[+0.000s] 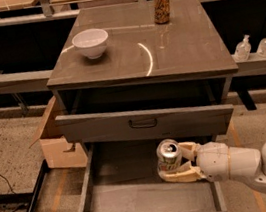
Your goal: Place 7up can into middle drawer
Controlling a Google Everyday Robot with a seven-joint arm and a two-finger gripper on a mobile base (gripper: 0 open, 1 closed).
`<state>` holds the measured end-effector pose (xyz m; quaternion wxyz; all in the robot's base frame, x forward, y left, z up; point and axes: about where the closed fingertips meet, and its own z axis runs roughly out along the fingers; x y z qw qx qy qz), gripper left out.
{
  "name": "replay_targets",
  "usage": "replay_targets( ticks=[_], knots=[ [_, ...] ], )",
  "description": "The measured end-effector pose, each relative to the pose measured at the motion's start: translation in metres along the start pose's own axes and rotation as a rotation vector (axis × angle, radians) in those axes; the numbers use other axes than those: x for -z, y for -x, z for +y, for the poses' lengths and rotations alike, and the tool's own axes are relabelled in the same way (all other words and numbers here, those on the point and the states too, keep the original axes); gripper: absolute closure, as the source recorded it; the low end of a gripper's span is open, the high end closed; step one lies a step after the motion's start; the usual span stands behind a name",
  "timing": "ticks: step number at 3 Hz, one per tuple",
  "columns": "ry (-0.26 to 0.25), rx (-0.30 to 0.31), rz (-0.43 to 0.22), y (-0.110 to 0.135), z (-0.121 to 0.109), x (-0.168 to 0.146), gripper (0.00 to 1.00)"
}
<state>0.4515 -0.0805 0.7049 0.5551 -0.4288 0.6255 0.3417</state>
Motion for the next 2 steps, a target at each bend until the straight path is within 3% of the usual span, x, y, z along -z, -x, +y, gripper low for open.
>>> replay_targets(
  ticks=[1,2],
  knots=[
    [0.0,0.0,0.0,0.0,0.0,0.0,1.0],
    [-0.045,0.019,0.019,-0.016,-0.003,-0.004,1.0]
  ],
)
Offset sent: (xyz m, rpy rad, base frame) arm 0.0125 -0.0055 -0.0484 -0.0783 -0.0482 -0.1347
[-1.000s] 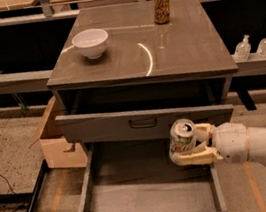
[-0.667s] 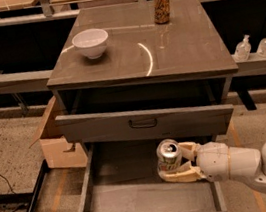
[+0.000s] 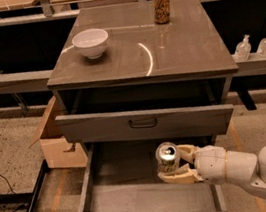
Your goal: Place 7up can into middle drawer
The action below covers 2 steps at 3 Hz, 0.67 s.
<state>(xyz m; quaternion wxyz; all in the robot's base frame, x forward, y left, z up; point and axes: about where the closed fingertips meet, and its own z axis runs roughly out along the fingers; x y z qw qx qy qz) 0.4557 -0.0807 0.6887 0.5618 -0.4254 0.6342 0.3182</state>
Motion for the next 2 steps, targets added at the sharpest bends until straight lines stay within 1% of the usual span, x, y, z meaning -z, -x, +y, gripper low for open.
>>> replay_targets(
  ticks=[1,2],
  knots=[
    [-0.046,0.053,0.016,-0.034,-0.018,-0.017,1.0],
    [-0.046,0.095,0.034,-0.068,-0.035,-0.043,1.0]
  ],
)
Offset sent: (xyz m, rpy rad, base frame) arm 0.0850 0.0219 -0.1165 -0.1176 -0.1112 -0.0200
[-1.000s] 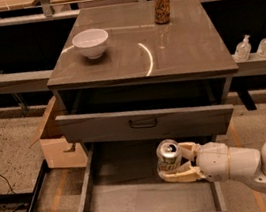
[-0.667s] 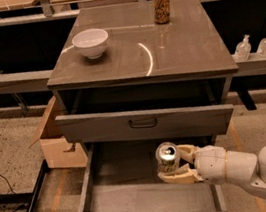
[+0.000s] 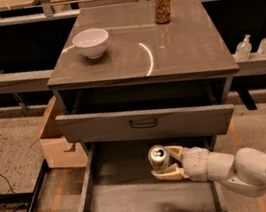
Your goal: Place 7up can into middle drawer
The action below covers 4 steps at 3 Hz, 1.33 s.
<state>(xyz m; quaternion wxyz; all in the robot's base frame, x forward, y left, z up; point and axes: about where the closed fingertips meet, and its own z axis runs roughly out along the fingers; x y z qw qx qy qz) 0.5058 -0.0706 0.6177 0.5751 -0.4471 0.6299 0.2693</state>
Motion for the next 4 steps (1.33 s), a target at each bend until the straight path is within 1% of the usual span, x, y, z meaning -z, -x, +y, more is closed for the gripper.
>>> replay_targets(
  ticks=[1,2,3,4],
  knots=[
    [0.029,-0.01,-0.006,-0.035,-0.002,-0.029,1.0],
    [0.046,-0.017,-0.003,-0.074,0.0,-0.066,1.0],
    [0.082,-0.015,-0.012,-0.097,0.005,-0.088,1.0],
    [0.097,-0.005,-0.001,-0.113,0.01,-0.103,1.0]
  ],
)
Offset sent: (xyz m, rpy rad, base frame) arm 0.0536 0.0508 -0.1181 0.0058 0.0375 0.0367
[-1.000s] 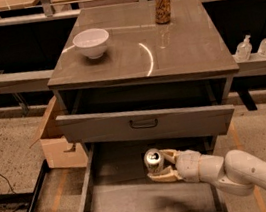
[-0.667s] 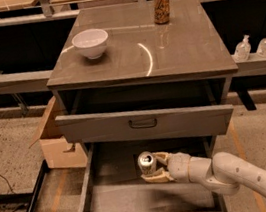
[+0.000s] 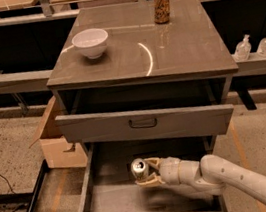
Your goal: Place 7up can into middle drawer
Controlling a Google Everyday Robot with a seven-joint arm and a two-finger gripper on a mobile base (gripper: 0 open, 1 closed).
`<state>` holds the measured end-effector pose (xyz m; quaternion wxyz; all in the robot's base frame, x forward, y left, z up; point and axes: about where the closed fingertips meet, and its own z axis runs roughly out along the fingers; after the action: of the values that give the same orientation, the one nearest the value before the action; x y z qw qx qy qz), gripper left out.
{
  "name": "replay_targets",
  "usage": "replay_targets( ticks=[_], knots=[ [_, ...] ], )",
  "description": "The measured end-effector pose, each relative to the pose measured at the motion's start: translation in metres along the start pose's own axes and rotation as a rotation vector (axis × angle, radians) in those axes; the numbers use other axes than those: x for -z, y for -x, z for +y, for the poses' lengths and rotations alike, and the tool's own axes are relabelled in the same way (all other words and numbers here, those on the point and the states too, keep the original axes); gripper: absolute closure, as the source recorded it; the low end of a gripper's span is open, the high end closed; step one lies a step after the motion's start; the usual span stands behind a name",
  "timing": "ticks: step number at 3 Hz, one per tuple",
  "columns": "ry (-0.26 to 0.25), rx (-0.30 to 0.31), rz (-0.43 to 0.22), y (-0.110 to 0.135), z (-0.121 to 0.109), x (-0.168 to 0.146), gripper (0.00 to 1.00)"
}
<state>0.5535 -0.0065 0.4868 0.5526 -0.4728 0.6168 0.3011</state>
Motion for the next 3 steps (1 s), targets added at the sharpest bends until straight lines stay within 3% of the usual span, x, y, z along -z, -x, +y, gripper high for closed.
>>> replay_targets(
  ticks=[2,3],
  knots=[
    [0.052,0.003,0.065,-0.03,0.012,-0.029,1.0],
    [0.048,-0.01,0.094,-0.041,0.013,-0.036,0.82]
  ],
)
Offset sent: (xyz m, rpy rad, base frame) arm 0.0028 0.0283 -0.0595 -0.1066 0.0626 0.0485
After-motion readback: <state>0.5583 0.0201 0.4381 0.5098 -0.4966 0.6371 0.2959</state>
